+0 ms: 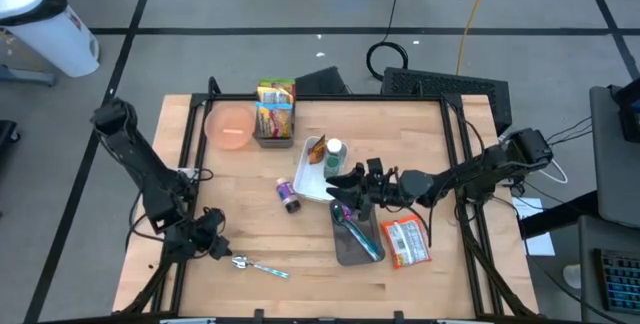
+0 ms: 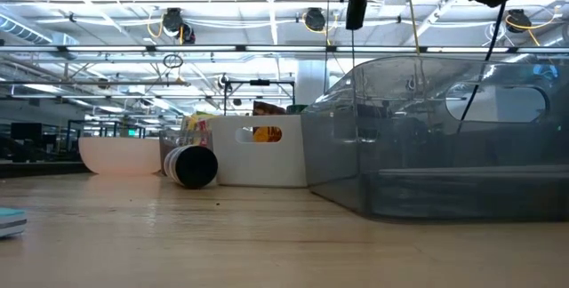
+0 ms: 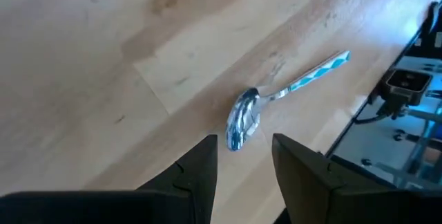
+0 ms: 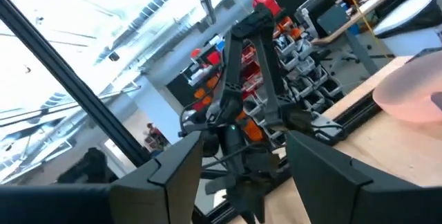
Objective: Pick & Place Food Item
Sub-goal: Put the white and blue spoon into the bottom black bin
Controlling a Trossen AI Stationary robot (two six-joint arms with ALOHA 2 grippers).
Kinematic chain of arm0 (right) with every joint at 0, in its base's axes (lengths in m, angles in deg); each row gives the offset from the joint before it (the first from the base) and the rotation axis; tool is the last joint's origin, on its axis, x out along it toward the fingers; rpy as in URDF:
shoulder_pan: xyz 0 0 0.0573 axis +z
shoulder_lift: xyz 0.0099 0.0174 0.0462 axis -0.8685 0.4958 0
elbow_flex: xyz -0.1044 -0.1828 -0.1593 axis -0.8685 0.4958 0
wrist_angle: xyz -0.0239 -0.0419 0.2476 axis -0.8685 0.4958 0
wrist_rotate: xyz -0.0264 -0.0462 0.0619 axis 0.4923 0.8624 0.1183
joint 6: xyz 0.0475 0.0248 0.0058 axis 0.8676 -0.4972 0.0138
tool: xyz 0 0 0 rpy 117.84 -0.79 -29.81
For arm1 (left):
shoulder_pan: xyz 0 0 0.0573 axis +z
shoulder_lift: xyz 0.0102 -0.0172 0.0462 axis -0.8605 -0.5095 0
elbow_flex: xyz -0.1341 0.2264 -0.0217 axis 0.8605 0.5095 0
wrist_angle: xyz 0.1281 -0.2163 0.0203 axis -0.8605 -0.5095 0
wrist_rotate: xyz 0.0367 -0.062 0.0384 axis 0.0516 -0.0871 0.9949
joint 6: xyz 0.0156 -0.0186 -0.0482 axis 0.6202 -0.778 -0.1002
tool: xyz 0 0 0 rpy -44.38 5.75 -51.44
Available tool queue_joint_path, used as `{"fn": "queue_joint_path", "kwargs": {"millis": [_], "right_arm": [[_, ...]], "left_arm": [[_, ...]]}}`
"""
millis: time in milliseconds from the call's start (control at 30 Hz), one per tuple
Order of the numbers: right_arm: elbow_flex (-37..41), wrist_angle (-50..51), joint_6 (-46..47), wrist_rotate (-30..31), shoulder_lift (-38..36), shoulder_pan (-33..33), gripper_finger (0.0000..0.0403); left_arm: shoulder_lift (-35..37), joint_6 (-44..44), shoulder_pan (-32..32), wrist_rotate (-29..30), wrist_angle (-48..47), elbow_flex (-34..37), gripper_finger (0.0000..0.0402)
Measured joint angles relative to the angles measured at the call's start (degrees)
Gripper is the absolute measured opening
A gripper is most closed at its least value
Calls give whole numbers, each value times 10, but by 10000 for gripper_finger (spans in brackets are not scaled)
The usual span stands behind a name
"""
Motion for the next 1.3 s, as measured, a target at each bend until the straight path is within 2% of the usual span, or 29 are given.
{"fn": "queue_joint_path", "kwargs": {"millis": [767, 867, 1067, 1300], "right_arm": [[0, 6, -8, -15, 1, -2, 201], [0, 6, -8, -14, 1, -2, 201], [0, 6, -7, -14, 1, -2, 201], [-5, 6, -37, -15, 1, 1, 201]], "left_arm": [[-147, 65, 55, -91, 176, 14, 141], [-150, 81, 60, -94, 180, 14, 116], [-150, 119, 78, -89, 182, 14, 15], [-110, 180, 118, -100, 181, 14, 7]]}}
